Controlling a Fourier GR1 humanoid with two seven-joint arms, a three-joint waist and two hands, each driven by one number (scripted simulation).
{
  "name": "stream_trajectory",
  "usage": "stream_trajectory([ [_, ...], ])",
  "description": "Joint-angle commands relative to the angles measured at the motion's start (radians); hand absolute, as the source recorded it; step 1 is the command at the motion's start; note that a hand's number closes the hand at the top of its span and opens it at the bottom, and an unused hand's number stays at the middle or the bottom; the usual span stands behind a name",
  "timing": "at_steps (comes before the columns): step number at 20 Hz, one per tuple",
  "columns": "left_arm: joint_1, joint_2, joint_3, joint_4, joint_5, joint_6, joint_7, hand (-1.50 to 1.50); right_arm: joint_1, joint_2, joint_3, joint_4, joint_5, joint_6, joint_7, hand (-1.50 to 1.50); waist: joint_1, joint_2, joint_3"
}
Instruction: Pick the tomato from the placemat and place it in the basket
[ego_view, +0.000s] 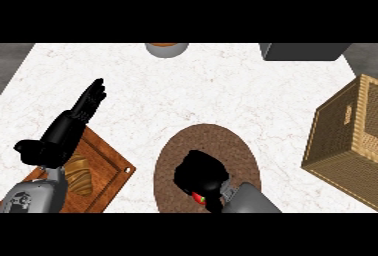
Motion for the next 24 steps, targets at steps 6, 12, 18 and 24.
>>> stream_trajectory([
  [6, 0.055, 0.012, 0.061, 0.012, 0.008, 0.030, -0.010, 0.00, 0.308, 0.011, -0.261, -0.133, 0.062, -0.163, 0.517, 1.50, -0.124, -0.008, 0.005],
  [12, 0.060, 0.014, 0.034, -0.015, 0.004, 0.005, -0.025, 0.00, 0.572, 0.027, -0.124, -0.497, -0.082, -0.329, 0.727, 1.50, -0.055, 0.000, 0.007],
  [18, 0.070, 0.010, 0.018, -0.016, -0.012, 0.005, -0.037, 0.00, 0.640, 0.027, 0.082, -0.831, -0.067, -0.553, 0.820, 1.50, -0.035, -0.001, 0.006],
  [24, 0.047, 0.024, 0.044, 0.016, 0.001, -0.003, -0.045, 0.00, 0.700, 0.026, 0.196, -1.064, 0.106, -0.543, 0.927, 1.50, -0.042, 0.000, 0.004],
])
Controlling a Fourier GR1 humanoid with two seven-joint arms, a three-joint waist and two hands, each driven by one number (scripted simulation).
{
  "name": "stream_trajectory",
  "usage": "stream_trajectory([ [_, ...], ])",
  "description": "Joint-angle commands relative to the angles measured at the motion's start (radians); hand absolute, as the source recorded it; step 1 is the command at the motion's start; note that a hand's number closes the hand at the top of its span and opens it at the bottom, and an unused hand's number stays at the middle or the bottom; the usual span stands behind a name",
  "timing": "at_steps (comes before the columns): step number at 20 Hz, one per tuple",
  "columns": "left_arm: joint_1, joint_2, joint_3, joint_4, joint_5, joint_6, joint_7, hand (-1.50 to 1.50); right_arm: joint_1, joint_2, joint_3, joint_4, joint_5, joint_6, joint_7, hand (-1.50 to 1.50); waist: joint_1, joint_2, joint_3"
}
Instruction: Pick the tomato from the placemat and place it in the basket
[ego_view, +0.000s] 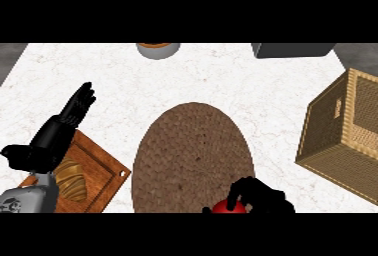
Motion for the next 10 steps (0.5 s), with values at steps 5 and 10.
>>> stream_trajectory([
  [5, -0.006, 0.008, 0.008, 0.016, 0.019, -0.024, -0.014, 0.00, 0.081, 0.016, 0.163, -0.342, 0.092, 0.047, 0.206, 1.50, 0.001, 0.002, -0.002],
  [10, -0.054, 0.004, -0.012, -0.005, 0.002, -0.014, 0.047, 0.00, 0.003, 0.016, 0.150, -0.548, 0.259, 0.317, 0.363, 1.50, 0.028, 0.012, -0.001],
])
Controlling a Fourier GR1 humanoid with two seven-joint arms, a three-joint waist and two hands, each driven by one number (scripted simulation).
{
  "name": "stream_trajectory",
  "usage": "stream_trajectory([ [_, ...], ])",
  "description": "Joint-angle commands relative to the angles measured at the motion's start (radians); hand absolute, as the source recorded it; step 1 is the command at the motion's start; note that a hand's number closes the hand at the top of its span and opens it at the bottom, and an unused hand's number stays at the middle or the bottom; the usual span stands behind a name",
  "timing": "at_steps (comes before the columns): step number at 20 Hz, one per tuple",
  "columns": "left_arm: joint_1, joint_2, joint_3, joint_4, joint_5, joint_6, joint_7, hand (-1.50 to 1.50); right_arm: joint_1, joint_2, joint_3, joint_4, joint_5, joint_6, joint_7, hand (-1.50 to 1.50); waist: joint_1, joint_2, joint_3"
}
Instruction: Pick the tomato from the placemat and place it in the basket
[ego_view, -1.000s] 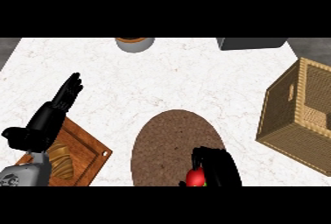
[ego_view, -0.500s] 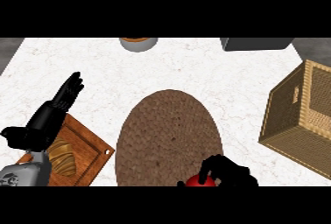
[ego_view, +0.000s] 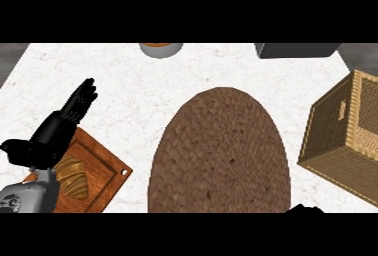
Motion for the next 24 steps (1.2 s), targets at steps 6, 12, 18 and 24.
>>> stream_trajectory([
  [6, -0.045, -0.030, -0.033, 0.034, -0.032, 0.013, -0.017, 0.00, -0.340, 0.025, -0.163, -0.153, -0.038, 0.264, 0.291, 1.50, 0.035, 0.016, 0.000],
  [12, -0.013, -0.024, -0.030, 0.058, -0.049, 0.008, -0.076, 0.00, -0.548, 0.025, -0.427, -0.098, -0.120, 0.303, 0.319, 1.50, 0.039, 0.017, 0.001],
  [18, -0.004, 0.005, 0.006, 0.051, -0.008, -0.028, -0.066, 0.00, -0.643, 0.023, -0.788, -0.035, -0.272, 0.285, 0.187, 1.50, 0.031, 0.015, 0.003],
  [24, -0.013, -0.026, -0.014, -0.025, -0.013, 0.004, 0.024, 0.00, -0.728, -0.086, -1.118, 0.114, -0.477, 0.318, 0.091, 1.50, 0.027, 0.010, 0.004],
])
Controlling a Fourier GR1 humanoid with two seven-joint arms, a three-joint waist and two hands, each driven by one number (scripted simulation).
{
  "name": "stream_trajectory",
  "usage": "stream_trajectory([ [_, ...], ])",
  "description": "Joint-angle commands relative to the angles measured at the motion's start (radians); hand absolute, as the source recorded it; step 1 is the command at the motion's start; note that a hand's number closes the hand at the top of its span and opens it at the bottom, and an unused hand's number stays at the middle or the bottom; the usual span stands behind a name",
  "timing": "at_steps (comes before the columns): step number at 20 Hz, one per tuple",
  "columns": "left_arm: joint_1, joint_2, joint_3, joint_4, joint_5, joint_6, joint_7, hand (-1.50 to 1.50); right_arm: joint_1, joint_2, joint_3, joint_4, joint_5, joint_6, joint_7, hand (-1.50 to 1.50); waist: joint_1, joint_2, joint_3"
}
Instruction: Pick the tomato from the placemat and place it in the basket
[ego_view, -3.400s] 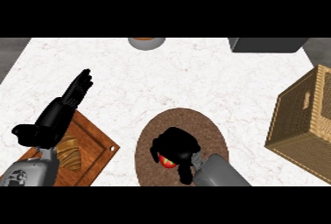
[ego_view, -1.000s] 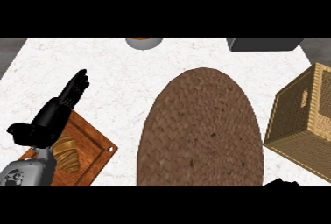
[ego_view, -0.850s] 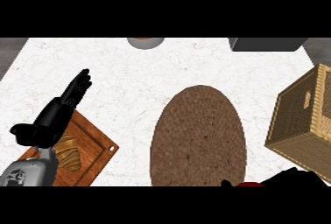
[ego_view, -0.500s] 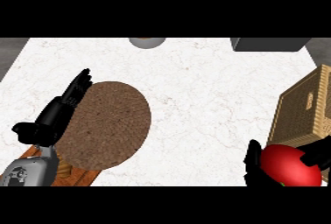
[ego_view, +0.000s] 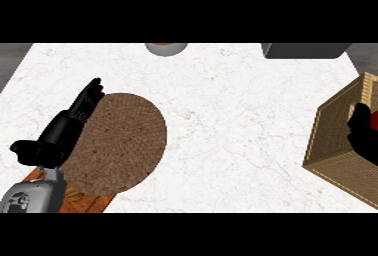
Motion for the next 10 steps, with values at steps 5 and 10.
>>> stream_trajectory([
  [5, 0.055, 0.004, -0.001, -0.051, -0.002, -0.009, 0.004, 0.00, 0.045, -0.137, -0.400, 0.139, -0.438, -0.008, -0.194, 1.50, -0.002, -0.002, 0.000],
  [10, 0.001, -0.022, -0.007, 0.027, -0.042, 0.027, -0.034, 0.00, 0.173, -0.168, -0.502, 0.255, -0.539, -0.093, -0.391, 1.50, -0.006, -0.001, 0.000],
])
